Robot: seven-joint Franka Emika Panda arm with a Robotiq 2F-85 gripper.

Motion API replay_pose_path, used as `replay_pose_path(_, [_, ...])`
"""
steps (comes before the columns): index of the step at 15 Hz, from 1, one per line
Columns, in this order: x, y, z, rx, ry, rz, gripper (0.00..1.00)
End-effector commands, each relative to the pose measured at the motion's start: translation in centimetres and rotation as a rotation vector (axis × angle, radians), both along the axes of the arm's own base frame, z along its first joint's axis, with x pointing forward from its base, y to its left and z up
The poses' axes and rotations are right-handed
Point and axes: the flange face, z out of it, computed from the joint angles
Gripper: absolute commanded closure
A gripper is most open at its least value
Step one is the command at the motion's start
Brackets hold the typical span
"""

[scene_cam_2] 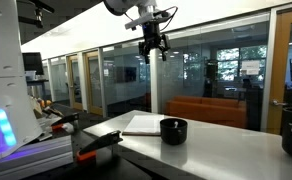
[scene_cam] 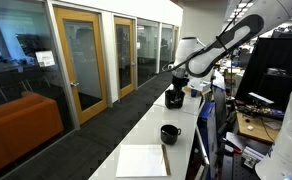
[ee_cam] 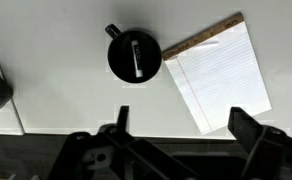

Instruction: Remove the marker from the black mug and place it on the book, put the black mug on top of the book

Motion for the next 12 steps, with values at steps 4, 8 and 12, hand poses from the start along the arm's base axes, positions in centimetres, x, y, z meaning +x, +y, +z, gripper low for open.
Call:
replay_pose_path(4, [1.6,-1.8,-5.9,-0.058,0.047,-0.066,0.0])
replay_pose_path(8, [2.6,-2.1,-7.9,-0.075,0.065,-0.084,0.0])
replay_pose_path(12, [3.7,-2.4,-9.3,-0.073,0.069,-0.095,0.0])
